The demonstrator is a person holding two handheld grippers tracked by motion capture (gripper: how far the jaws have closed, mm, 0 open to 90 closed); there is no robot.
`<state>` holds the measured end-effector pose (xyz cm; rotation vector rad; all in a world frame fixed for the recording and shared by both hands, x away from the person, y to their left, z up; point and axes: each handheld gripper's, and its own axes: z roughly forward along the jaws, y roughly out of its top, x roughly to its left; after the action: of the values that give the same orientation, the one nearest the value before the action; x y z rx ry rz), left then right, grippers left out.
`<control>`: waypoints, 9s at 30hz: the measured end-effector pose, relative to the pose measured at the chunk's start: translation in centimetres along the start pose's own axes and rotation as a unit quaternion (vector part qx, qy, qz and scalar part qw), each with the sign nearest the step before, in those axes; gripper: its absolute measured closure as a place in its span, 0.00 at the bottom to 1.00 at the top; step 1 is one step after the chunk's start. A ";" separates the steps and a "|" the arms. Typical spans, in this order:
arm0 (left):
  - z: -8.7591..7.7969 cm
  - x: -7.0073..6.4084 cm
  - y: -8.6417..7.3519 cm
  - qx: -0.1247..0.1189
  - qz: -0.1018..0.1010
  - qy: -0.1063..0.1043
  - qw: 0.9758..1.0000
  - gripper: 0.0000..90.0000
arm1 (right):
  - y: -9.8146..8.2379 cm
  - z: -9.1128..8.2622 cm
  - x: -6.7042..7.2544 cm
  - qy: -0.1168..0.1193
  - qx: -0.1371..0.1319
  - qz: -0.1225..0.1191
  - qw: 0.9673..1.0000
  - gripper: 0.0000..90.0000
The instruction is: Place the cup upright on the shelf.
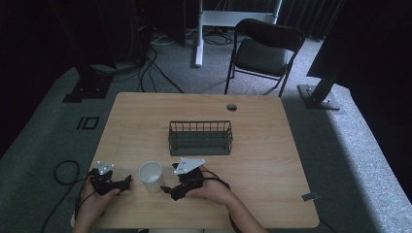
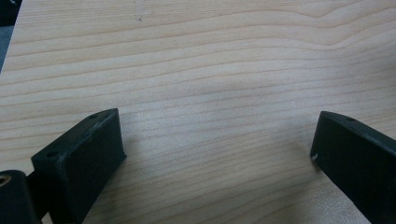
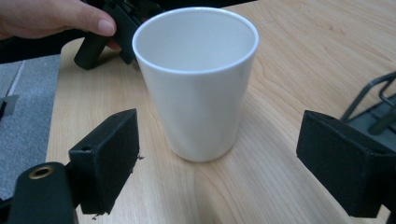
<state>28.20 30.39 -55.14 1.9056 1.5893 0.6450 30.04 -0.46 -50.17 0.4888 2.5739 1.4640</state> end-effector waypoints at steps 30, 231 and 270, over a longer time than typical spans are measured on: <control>0.0 0.0 0.0 0.000 0.000 0.000 1.000 0.03 | 1.8 3.9 1.1 0.013 -0.015 -0.017 1.000 0.14; 0.0 0.0 0.0 0.001 0.001 0.000 1.000 0.03 | -4.2 -12.0 -11.4 -0.307 -0.050 0.146 0.939 0.14; 0.0 0.0 0.0 0.001 0.001 0.000 1.000 0.03 | -13.2 -18.0 -11.7 -0.355 0.009 0.221 0.908 0.14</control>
<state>28.19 30.40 -55.14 1.9083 1.5884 0.6457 33.25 -25.37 -52.62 1.3828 1.9543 1.0621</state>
